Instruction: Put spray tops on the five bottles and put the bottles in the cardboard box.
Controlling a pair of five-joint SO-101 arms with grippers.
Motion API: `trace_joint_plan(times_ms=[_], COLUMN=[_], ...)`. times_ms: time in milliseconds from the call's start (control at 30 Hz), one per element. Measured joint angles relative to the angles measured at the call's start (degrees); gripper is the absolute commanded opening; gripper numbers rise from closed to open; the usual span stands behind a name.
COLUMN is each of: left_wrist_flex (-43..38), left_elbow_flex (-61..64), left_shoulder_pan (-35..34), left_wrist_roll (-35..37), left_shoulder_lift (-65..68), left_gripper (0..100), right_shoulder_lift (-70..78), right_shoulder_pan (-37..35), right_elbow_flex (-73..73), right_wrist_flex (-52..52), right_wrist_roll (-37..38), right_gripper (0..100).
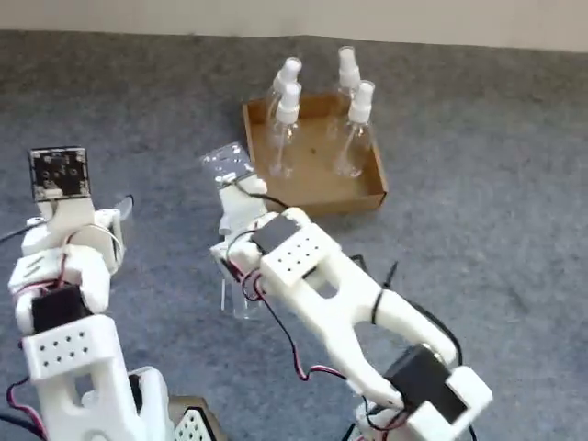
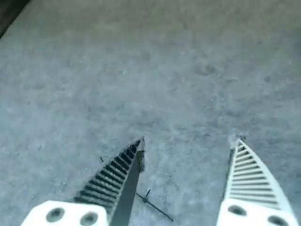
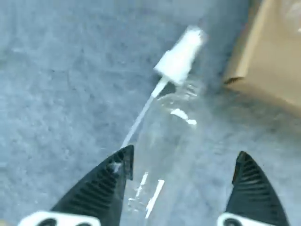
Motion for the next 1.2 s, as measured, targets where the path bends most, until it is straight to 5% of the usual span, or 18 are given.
trace_joint_plan(times_ms=[200, 400, 733, 900, 1033, 1200], left_wrist_flex=[0.00, 0.00, 0.00, 2.46, 8.62, 14.24], left_elbow_flex=[-2.29, -2.46, -2.46, -4.48, -7.82, -16.00], left_shoulder_pan=[-0.88, -0.88, -0.88, 2.20, 5.80, 13.10], left_wrist_roll=[-2.37, -2.90, -2.90, -2.90, -2.90, -3.96], left_shoulder_lift=[5.19, 5.45, 5.63, 5.80, 7.03, 18.11], left_gripper=[26, 26, 26, 26, 26, 26], right_shoulder_lift=[6.68, 11.16, 9.58, -3.78, -18.46, -31.21], right_shoulder_pan=[-1.93, -1.93, 0.09, 0.70, 7.38, 24.79], right_elbow_flex=[-0.79, -0.97, -1.49, 5.54, 10.64, 11.69], right_wrist_flex=[-0.26, -2.37, 8.53, 12.31, 17.85, 22.86], right_wrist_roll=[-1.58, -1.76, 1.85, 2.99, 9.32, 20.40], right_gripper=[25.2, 0.0, 0.3, 0.3, 0.3, 0.4])
